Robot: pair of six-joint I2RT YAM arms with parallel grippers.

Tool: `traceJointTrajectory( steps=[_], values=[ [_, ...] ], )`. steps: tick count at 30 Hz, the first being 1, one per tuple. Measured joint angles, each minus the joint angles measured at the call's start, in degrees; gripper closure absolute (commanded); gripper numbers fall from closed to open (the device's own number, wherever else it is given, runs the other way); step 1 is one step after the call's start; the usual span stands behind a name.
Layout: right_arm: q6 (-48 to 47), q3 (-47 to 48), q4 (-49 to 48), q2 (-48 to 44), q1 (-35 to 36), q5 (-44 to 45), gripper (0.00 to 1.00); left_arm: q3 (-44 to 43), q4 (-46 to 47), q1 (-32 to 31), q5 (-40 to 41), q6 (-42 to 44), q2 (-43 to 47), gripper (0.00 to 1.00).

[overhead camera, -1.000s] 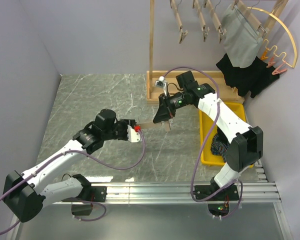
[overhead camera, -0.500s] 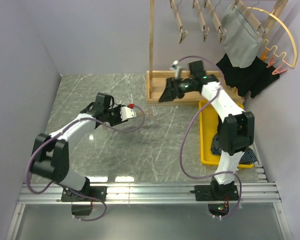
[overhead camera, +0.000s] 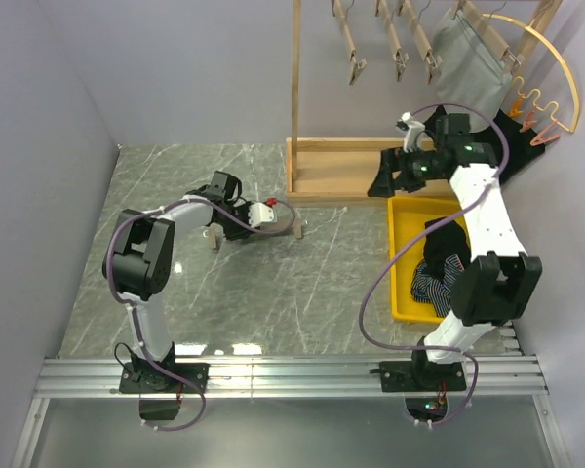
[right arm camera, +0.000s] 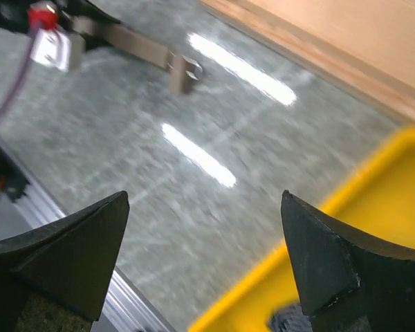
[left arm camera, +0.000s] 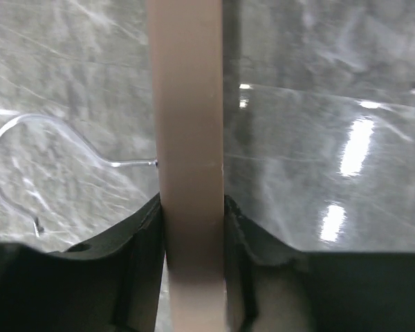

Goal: Clip the underwear to the hanger
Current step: Place the hanger at the center of the board.

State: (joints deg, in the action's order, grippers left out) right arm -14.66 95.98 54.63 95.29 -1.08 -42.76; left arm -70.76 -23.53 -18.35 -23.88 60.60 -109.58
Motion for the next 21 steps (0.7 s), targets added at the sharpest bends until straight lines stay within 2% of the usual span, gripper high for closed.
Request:
traceJointTrajectory(
  steps=[4,6,7,10,17,21],
  values=[
    [-5.1,0.8,6.7,-2.6,-3.8,5.0,0.02,-2.4,-1.1,0.0,0.7,0.4,-1.2,0.34],
    [-8.5,2.2,10.7,-2.6,-5.9,8.6,0.02,-2.7,-1.7,0.0,0.8,0.6,-1.2,0.26],
    [-9.7,2.4,12.0,-2.6,-6.6,9.9,0.02,-2.8,-1.9,0.0,0.9,0.6,-1.2,0.16],
    [-14.4,2.3,16.8,-2.6,-9.6,14.9,0.03,-3.6,-4.2,0.1,0.6,0.2,-0.8,0.03],
    [-22.2,-7.4,18.7,-3.5,-17.0,26.4,0.13,-5.2,-12.9,0.1,-5.3,-4.0,7.7,0.01],
    [-24.7,-14.1,18.6,-3.5,-17.8,31.9,0.19,-7.0,-16.3,0.1,-10.1,-7.2,15.4,0.01]
  ],
)
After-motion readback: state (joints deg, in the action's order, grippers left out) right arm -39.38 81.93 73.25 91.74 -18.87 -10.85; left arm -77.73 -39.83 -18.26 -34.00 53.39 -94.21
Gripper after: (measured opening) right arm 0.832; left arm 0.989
